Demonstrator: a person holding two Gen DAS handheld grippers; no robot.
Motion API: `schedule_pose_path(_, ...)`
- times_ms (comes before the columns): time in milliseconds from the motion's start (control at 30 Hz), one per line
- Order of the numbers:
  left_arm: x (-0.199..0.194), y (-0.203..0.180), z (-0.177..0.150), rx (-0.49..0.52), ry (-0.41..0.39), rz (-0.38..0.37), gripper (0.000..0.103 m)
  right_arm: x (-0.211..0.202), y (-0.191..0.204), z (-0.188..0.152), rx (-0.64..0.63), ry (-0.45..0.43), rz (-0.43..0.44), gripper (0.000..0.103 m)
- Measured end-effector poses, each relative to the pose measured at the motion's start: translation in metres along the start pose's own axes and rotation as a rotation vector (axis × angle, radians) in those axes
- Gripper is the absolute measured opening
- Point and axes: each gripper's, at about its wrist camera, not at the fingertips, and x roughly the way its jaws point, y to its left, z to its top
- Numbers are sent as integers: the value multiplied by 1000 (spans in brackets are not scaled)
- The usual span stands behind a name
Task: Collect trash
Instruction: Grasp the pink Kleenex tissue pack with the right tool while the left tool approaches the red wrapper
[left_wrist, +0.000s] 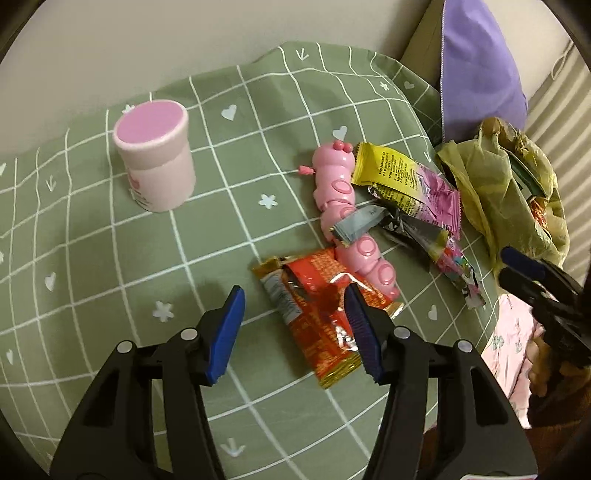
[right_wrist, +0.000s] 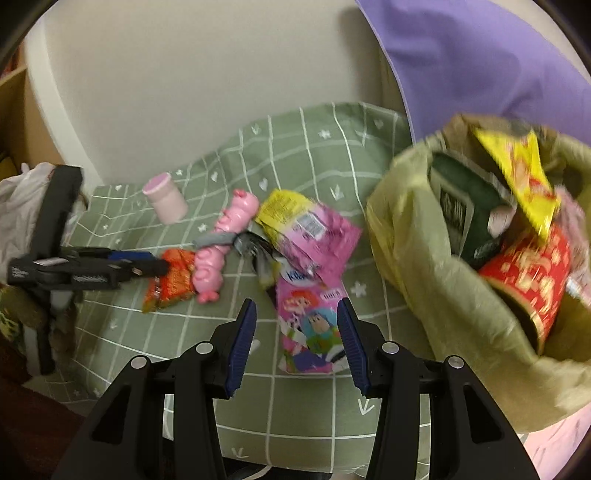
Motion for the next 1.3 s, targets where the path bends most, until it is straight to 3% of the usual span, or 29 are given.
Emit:
schedule_pose_path(100, -6, 6, -1, 65, -11, 78, 53, 16, -6, -8, 20, 27, -36, 43)
schedule_pose_path(167, -10, 14, 1, 56, -17, 107, 53, 27, -9, -15, 59, 66, 0, 43)
schedule_pose_path(267, -18, 29, 8, -14, -39, 70, 53, 32, 4, -21, 49, 91, 119, 43)
schedule_pose_path(333, -23, 34, 11, -55, -49, 23, 53, 24, 11, -20, 14, 55, 133, 43)
schedule_pose_path(467, -28, 33, 11, -84, -65, -48, 53, 11, -6, -13, 73, -21, 51, 43)
schedule_pose_path(633, -28, 17, 8, -72, -91, -82, 53, 32, -30, -15, 169, 30, 2, 43)
schedule_pose_path(700, -29, 15, 6, -58, -93, -70, 53, 43, -23, -19, 143, 61, 3, 43)
schedule_pose_path(900, -30, 27, 1, -93, -93, -73, 55, 43, 12, -31, -52, 63, -108, 43)
schedule_pose_path(967, -28, 26, -1, -93, -86, -87, 55, 42, 18, -34, -89, 71, -123, 19)
schedule_pose_path(1033, -26, 23, -4, -94, -77, -103, 55, 39, 16, -33, -92, 87, -119, 8)
schedule_pose_path(1300, -14, 6, -14, -105, -28, -173, 72, -16, -10, -2, 31, -73, -112, 4)
